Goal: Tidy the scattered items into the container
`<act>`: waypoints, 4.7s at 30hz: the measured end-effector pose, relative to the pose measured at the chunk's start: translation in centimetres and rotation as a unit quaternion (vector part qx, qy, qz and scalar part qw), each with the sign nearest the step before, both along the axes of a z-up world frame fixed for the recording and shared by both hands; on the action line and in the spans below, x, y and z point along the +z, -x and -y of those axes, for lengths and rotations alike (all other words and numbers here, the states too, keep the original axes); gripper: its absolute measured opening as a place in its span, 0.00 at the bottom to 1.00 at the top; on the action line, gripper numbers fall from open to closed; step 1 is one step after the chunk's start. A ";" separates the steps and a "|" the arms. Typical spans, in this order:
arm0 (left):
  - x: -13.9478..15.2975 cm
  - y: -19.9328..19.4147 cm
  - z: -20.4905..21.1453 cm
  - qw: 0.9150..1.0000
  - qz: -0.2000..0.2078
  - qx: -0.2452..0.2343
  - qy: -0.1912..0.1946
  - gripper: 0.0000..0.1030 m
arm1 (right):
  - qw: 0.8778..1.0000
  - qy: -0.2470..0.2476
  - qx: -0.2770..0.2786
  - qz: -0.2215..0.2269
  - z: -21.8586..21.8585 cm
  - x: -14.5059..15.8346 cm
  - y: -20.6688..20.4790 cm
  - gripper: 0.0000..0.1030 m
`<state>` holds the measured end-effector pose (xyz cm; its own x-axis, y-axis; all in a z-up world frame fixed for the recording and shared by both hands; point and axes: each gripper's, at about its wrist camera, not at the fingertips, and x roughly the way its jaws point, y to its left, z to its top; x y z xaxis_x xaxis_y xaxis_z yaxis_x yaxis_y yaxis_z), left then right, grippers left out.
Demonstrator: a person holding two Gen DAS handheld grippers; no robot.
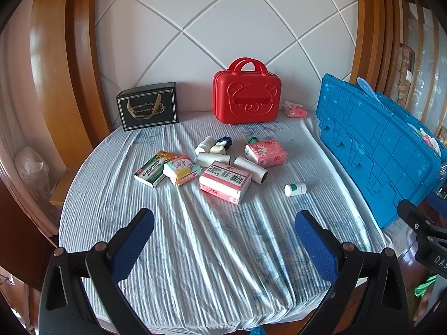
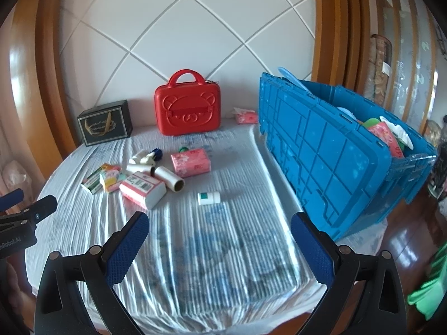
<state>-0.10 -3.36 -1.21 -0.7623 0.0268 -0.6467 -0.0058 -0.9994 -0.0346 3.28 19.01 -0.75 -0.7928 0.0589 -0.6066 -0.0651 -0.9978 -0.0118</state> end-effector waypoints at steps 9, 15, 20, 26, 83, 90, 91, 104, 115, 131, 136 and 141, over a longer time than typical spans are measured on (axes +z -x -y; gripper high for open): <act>-2.9 1.2 2.4 0.999 0.030 0.002 -0.013 0.99 | 1.000 0.001 -0.004 0.019 1.3 -1.8 0.4 1.00; -6.6 3.4 3.2 0.996 0.092 0.008 -0.015 0.99 | 0.997 0.027 0.016 0.072 0.7 -4.9 3.6 1.00; -10.2 5.6 3.0 0.989 0.140 0.038 -0.020 0.97 | 0.988 0.050 0.037 0.139 -0.5 -9.4 7.9 1.00; -13.4 9.5 1.5 0.980 0.185 0.073 -0.028 0.93 | 0.976 0.056 0.079 0.195 -2.0 -13.6 14.0 1.00; -24.2 30.0 0.3 0.960 0.270 0.073 -0.004 0.91 | 0.915 -0.012 0.271 0.299 10.8 -25.2 38.7 0.65; -25.0 29.7 0.5 0.959 0.275 0.073 -0.016 0.90 | 0.917 -0.011 0.277 0.286 11.9 -25.4 38.7 0.68; -24.9 29.6 0.6 0.958 0.276 0.074 -0.018 0.90 | 0.919 -0.014 0.275 0.281 12.0 -25.2 38.7 0.64; -20.3 25.5 0.0 0.972 0.221 0.085 0.014 0.89 | 0.923 -0.019 0.296 0.245 10.9 -21.1 34.9 0.44; -10.9 19.6 -2.1 0.986 0.129 0.100 0.020 0.89 | 0.947 0.011 0.293 0.129 6.4 -10.6 28.7 0.44; -1.2 10.5 -7.3 1.000 0.015 -0.017 0.004 0.89 | 0.983 -0.009 0.183 0.000 0.0 1.4 15.5 0.44; 1.5 8.9 -12.5 0.997 -0.014 -0.072 0.003 0.89 | 0.989 -0.012 0.144 -0.040 -4.2 4.8 11.9 0.44; 3.8 8.3 -19.0 0.992 -0.041 -0.115 0.001 0.89 | 0.993 -0.010 0.097 -0.073 -10.9 7.1 9.7 0.44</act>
<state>-8.38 15.62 2.60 -0.7862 0.2047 -0.5831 -0.2369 -0.9713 -0.0217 -6.42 29.87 6.36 -0.8698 -0.0926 -0.4846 0.1256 -0.9914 -0.0359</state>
